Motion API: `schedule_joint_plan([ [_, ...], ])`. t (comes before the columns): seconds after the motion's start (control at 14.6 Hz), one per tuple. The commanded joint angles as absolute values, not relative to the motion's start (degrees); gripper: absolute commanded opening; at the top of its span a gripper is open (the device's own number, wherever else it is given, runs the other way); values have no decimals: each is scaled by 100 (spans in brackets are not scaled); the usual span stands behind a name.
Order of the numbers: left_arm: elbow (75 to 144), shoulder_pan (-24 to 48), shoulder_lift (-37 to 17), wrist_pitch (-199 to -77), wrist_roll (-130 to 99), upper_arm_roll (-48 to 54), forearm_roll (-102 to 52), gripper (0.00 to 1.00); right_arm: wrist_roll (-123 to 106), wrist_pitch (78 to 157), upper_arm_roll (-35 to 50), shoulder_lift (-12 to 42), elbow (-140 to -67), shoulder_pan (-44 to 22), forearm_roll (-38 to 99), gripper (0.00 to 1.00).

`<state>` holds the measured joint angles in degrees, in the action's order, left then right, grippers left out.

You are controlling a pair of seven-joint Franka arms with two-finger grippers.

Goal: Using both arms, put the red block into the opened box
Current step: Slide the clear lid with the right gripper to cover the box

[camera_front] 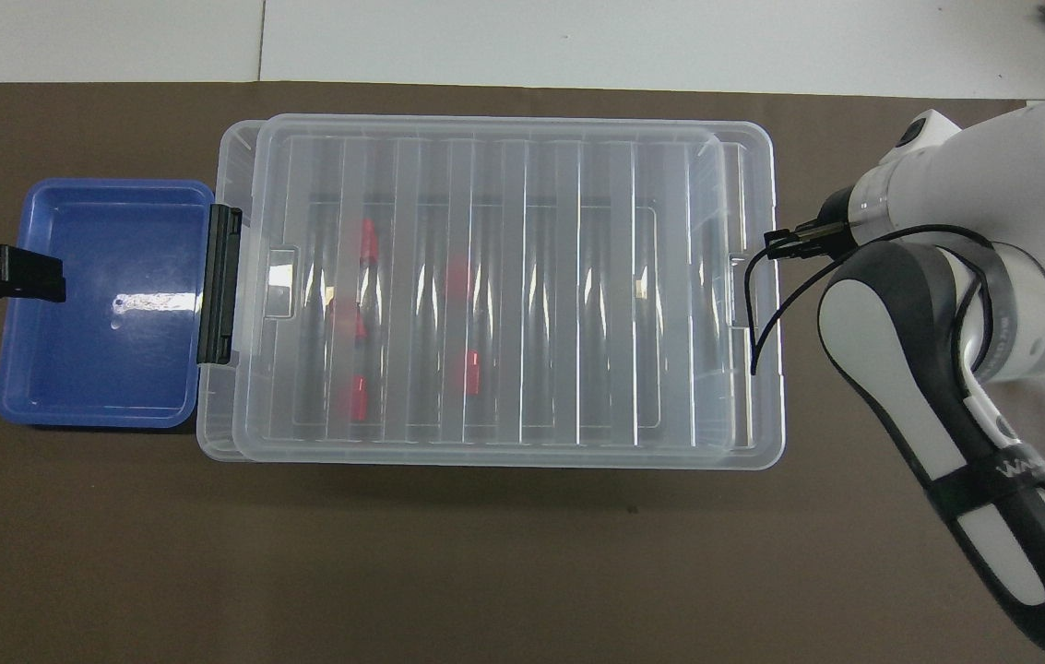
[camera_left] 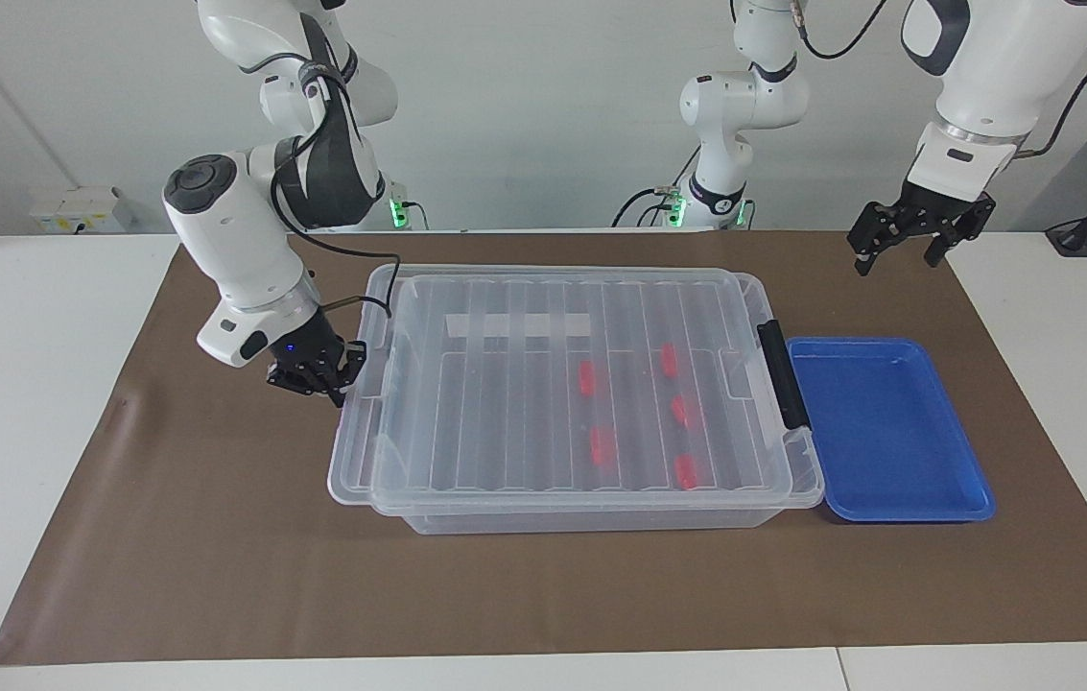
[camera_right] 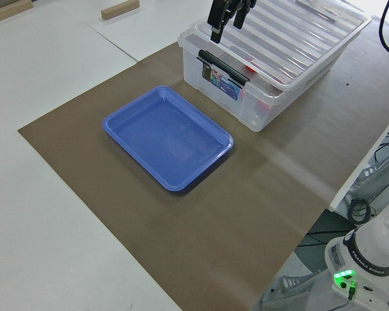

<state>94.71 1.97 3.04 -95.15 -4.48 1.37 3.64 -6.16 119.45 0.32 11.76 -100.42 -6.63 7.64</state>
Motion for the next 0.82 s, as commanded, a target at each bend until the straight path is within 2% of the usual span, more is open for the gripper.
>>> schedule_joint_plan([
  [0.0, 9606, 299, 431, -9598, -422, 53, 396, 100, -536, 11997, 35, 1169, -10116, -773, 1080, 0],
  [0.75, 9606, 299, 431, -9598, -422, 62, 387, 100, -554, 11953, 53, 1160, -10116, -782, 1125, 0],
])
